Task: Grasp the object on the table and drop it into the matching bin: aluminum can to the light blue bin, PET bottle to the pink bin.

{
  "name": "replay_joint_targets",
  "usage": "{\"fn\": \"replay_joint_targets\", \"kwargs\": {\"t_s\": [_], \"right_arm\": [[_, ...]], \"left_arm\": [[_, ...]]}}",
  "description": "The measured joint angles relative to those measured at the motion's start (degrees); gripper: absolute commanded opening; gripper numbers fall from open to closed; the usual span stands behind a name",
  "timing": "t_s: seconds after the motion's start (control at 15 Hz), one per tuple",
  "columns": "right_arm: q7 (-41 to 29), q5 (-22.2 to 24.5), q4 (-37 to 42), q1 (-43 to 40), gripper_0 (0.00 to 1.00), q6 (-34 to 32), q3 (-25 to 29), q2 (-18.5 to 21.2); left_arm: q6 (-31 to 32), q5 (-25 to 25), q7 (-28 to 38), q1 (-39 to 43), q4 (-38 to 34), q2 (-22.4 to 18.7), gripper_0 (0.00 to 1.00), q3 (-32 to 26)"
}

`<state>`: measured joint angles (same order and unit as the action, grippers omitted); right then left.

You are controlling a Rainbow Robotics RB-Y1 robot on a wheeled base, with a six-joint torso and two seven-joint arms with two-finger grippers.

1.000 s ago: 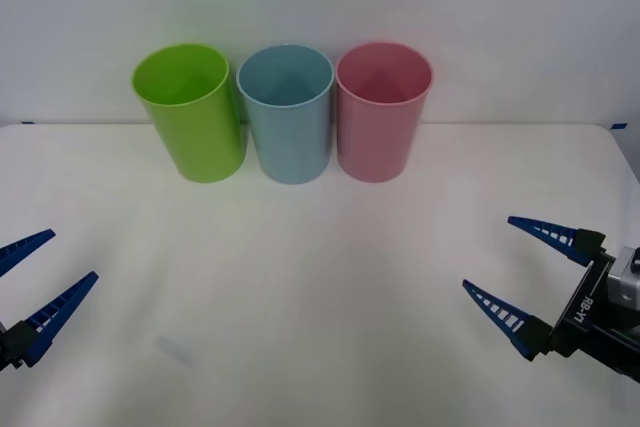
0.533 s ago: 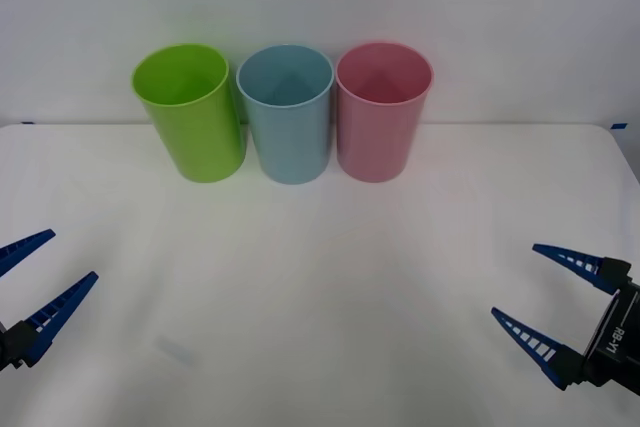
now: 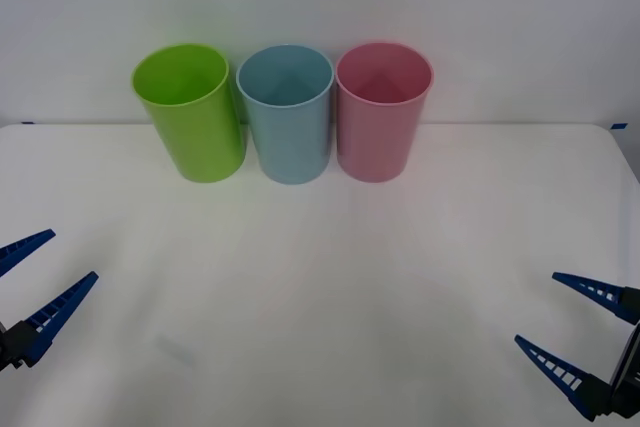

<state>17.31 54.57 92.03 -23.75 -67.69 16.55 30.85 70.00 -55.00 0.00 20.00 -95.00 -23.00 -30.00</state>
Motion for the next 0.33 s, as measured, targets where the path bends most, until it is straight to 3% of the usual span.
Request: {"fn": "replay_joint_targets", "kwargs": {"t_s": [0.33], "right_arm": [[0.0, -0.1, 0.1, -1.1, 1.0, 0.1, 0.1, 0.0]], "left_arm": [[0.0, 0.0, 0.0, 0.0, 0.0, 0.0, 1.0, 0.0]]}}
